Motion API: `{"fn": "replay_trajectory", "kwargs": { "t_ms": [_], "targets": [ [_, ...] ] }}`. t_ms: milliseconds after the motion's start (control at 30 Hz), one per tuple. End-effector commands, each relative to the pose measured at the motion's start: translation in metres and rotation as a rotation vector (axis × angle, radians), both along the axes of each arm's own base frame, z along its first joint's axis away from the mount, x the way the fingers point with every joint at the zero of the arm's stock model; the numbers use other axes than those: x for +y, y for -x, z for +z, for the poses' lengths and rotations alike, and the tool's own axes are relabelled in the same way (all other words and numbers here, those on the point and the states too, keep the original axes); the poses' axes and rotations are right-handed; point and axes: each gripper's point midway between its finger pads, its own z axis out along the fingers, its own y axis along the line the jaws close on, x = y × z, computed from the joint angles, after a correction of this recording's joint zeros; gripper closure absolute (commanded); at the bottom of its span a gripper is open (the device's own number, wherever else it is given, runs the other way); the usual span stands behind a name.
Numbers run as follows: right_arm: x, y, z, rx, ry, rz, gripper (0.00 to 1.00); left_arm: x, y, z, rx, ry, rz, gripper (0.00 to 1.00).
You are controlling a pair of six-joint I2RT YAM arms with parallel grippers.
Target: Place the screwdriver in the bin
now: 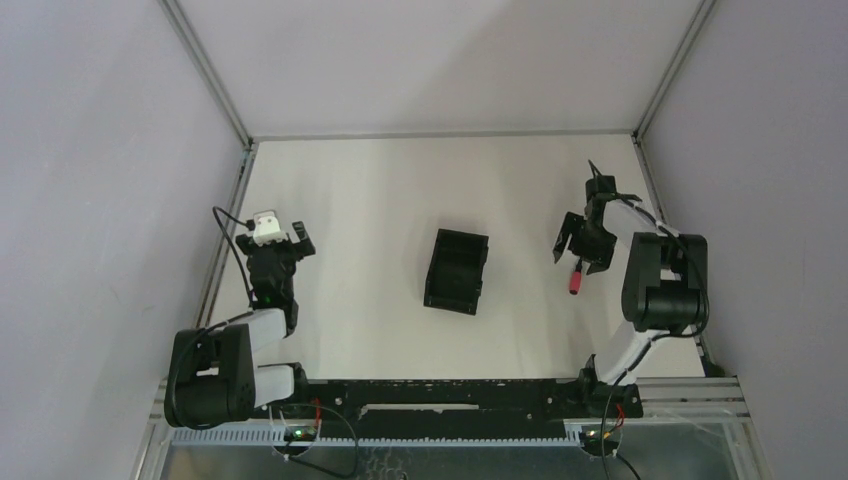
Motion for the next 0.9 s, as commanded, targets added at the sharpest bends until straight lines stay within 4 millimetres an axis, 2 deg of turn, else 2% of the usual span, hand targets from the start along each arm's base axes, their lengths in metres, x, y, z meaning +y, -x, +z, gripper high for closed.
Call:
{"fn": "replay_trajectory", "kwargs": {
  "t_ms": [0,67,133,200,267,433,633,800,867],
  "targets": [
    [-0.005,-0.001,-0.026,0.031,0.014,0.017,0.20,-0.001,-0.004,0.015,-0.049,0.001,0.003,0.00],
    [-0.011,0.001,-0.033,0.048,0.048,0.013,0.30,-0.001,-0.004,0.015,-0.052,0.002,0.003,0.00],
    [-0.014,0.002,-0.035,0.056,0.064,0.018,0.48,-0.001,-0.004,0.015,-0.051,0.000,0.002,0.00],
    [-0.015,0.002,-0.032,0.054,0.073,0.025,0.71,-0.001,-0.004,0.015,-0.051,0.000,0.003,0.00],
    [-0.014,0.001,-0.022,0.034,0.075,0.037,0.98,-0.001,-0.004,0.015,-0.050,0.001,0.003,0.00],
    [-0.011,0.002,0.029,-0.031,0.086,0.049,1.00,-0.001,-0.004,0.015,-0.051,0.000,0.002,0.00],
    [-0.003,0.021,0.102,-0.073,0.075,0.042,1.00,-0.001,-0.004,0.015,-0.051,0.000,0.003,0.00],
    [0.014,0.035,0.137,-0.099,0.061,0.065,1.00,-0.001,-0.004,0.015,-0.050,0.001,0.003,0.00],
    [0.031,0.034,0.147,-0.120,0.047,0.104,1.00,-0.001,-0.004,0.015,-0.050,0.001,0.003,0.00]
  ]
}}
